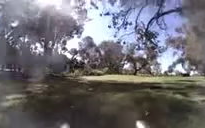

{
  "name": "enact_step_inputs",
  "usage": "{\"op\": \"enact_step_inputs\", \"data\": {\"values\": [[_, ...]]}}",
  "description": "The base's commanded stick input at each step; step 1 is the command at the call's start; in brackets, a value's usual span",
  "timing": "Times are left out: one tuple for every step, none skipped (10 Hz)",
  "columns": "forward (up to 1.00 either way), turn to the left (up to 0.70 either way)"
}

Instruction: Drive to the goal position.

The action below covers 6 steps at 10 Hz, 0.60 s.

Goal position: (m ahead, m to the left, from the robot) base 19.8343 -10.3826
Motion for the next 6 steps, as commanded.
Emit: {"op": "enact_step_inputs", "data": {"values": [[0.7, -0.27], [0.7, -0.27], [0.7, -0.27], [0.7, -0.27], [0.7, -0.27], [0.7, -0.27]]}}
